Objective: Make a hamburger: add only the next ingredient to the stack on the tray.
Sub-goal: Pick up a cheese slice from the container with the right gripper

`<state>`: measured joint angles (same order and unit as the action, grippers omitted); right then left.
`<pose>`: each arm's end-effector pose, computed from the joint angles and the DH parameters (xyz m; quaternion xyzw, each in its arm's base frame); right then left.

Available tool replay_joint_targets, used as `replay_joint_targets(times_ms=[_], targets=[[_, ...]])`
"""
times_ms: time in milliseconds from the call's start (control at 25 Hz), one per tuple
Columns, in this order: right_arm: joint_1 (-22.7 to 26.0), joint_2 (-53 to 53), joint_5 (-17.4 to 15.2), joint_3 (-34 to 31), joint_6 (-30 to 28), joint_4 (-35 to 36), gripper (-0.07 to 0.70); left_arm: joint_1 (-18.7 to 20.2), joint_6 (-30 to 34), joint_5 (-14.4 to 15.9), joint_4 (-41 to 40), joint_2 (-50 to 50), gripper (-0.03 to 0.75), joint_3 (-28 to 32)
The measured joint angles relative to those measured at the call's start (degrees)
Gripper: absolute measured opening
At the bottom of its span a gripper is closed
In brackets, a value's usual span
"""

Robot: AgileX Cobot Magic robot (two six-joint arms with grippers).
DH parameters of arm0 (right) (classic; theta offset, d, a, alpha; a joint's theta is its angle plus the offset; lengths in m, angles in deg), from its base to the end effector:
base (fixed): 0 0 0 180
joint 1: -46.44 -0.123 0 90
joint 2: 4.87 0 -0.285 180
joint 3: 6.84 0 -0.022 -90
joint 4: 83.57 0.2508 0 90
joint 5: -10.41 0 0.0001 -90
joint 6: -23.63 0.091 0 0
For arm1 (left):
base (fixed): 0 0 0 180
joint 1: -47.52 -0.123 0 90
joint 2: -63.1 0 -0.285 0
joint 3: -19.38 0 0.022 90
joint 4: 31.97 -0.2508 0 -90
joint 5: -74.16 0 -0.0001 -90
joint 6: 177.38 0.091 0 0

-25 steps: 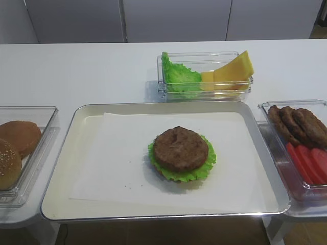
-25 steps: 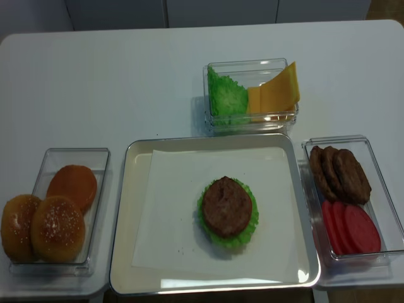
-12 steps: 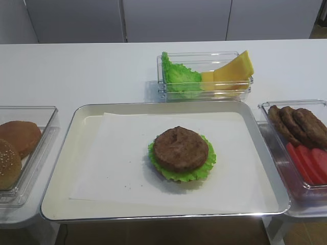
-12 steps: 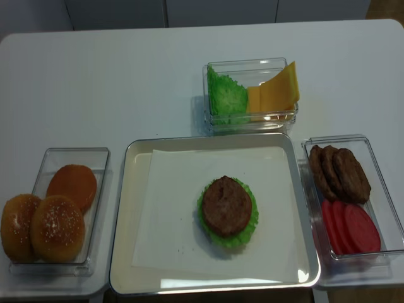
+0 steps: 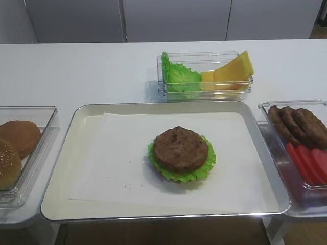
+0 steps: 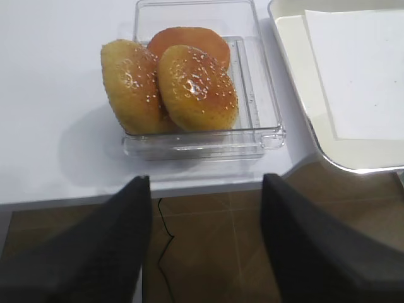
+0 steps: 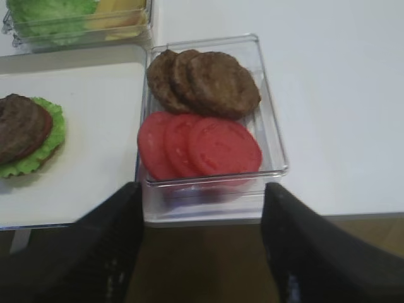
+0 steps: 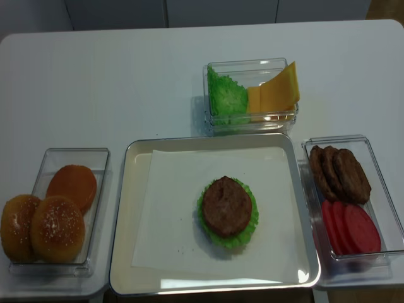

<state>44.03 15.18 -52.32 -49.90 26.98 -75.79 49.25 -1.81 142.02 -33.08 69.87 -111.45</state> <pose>0.0189 0.0118 0.3011 0.0075 0.8883 0.0906 0.4502 -0.0119 0.0020 0.2646 -0.0218 0.8818 -0.0157 0.4708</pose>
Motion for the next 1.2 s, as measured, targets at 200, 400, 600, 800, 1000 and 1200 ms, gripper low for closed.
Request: replay_joint_targets(times_ms=[200,400,600,800,1000,1200], targets=[[0.00,10.93,6.32,0.39,0.00,6.01,0.461,0.00,0.00,0.00,0.00,0.00,0.410,0.00],[0.00,21.98,12.16,0.80,-0.27,8.82,0.461,0.00,0.00,0.00,0.00,0.00,0.410,0.00],[0.00,34.05,15.45,5.09,-3.87,10.51,0.445,0.00,0.00,0.00,0.00,0.00,0.409,0.00],[0.00,46.04,17.38,12.39,-8.25,13.64,0.442,0.00,0.00,0.00,0.00,0.00,0.409,0.00],[0.00,58.32,17.61,21.63,-10.91,14.34,0.442,0.00,0.00,0.00,0.00,0.00,0.409,0.00],[0.00,69.46,17.99,31.74,-12.80,16.37,0.442,0.00,0.00,0.00,0.00,0.00,0.409,0.00]])
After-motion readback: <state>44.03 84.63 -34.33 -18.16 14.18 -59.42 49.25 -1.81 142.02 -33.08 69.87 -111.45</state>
